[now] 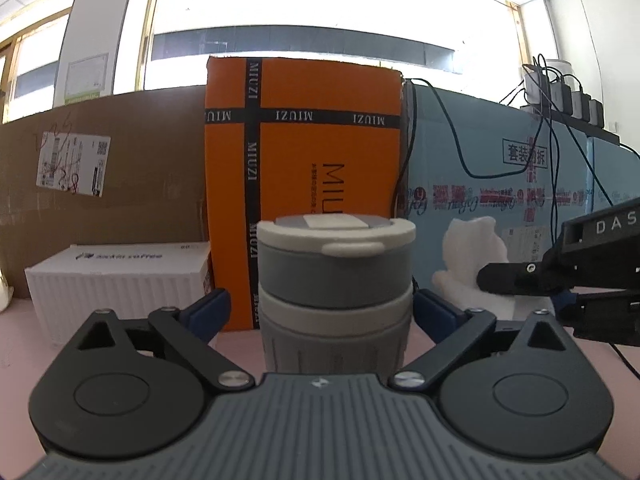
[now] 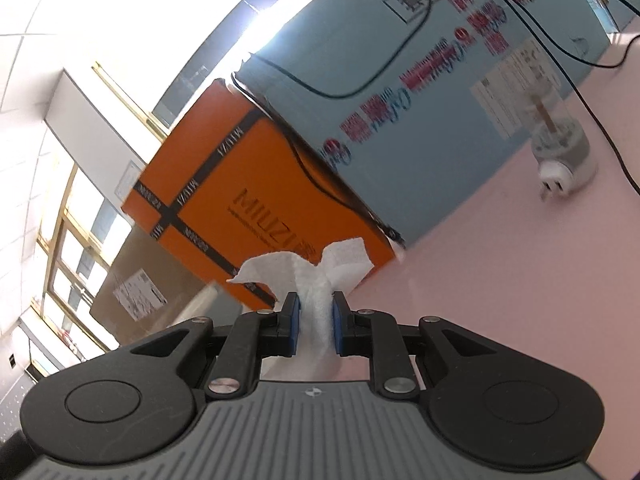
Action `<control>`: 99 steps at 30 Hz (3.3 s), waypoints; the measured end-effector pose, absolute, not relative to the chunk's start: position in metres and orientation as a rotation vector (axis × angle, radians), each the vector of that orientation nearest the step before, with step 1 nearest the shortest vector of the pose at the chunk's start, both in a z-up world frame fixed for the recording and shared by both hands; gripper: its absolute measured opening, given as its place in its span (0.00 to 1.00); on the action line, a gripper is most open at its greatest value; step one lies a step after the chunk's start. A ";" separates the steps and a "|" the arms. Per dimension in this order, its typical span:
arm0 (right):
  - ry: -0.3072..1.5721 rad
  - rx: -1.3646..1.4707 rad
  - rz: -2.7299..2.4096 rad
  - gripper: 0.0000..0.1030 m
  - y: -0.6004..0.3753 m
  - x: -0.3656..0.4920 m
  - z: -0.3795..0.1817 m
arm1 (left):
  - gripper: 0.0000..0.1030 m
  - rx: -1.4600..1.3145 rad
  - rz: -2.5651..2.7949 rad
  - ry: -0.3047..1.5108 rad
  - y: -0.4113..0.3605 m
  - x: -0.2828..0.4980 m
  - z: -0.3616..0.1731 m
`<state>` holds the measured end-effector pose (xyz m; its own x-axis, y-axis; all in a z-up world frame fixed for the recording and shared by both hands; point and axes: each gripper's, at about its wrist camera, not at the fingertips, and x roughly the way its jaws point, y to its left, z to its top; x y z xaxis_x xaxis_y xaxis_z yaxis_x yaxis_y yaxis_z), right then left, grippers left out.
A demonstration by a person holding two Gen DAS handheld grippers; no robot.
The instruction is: Clean container
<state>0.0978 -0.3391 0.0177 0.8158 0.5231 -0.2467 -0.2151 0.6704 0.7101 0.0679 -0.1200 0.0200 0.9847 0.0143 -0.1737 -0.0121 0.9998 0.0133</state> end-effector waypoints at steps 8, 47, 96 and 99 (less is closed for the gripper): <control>0.497 0.760 0.456 0.16 -0.344 0.105 -0.002 | 0.78 0.043 -0.026 0.137 -0.123 0.067 0.022; 0.382 0.952 0.629 0.17 -0.360 0.075 -0.012 | 0.88 0.029 -0.131 0.022 -0.114 0.006 0.051; 0.534 -0.034 0.569 0.13 -0.266 0.033 0.043 | 1.00 -0.006 -0.029 0.179 -0.096 0.032 0.070; 0.563 -0.068 0.563 0.13 -0.260 0.035 0.039 | 1.00 -0.012 -0.021 0.187 -0.094 0.033 0.071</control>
